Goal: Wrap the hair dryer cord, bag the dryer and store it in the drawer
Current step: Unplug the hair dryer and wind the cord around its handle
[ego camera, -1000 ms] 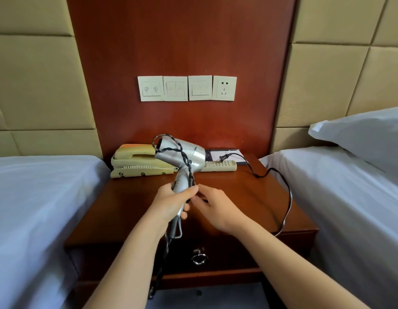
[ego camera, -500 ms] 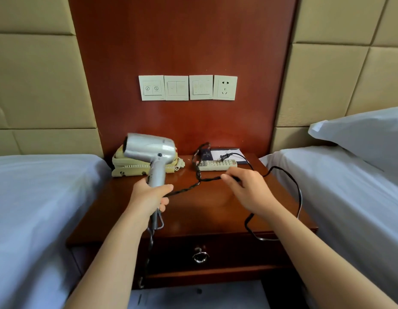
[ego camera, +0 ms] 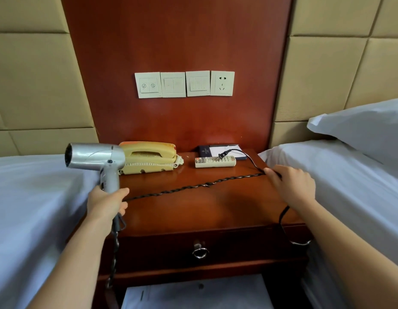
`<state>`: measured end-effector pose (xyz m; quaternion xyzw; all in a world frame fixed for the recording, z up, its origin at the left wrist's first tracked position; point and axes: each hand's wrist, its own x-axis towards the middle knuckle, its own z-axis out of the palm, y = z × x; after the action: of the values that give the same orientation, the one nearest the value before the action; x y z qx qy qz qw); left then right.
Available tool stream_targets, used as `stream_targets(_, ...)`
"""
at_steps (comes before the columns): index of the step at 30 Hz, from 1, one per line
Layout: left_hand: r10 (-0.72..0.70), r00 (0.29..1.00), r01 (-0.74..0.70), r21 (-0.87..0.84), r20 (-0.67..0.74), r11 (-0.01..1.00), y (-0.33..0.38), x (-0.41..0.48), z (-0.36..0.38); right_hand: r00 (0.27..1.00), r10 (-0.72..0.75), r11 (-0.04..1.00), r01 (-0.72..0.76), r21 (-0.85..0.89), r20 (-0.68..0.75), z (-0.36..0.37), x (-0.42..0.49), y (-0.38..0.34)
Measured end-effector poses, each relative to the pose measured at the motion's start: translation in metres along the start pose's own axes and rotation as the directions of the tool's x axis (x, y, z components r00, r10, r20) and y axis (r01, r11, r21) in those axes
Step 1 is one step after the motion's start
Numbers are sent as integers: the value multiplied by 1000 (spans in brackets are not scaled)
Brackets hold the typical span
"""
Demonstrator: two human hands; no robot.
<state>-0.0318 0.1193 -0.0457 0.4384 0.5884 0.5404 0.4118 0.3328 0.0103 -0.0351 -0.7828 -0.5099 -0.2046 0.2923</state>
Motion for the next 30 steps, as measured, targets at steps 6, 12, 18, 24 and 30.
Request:
stream_targets(6,57,998,-57,35,5,998,3,-3,5,988,139,986,-131,-103,73,0,-3,10)
stream_targets(12,-13,986,13,-1,168,1000,10,-24,22,986,-91,979,114,-171,138,17,-9,-5)
stream_targets(18,-29,952,66,-109,306,992,27,-48,50,885,-236,888,364,-281,401,30,-16,-28)
stream_targets(24,0,951,30,-91,308,995,28,-62,77,868,-259,933,112,342,423,33,-14,-39)
stream_targets(30,41,963,-33,-35,266,999,27,-61,91,787,-139,457,-487,744,601,-8,-4,-68)
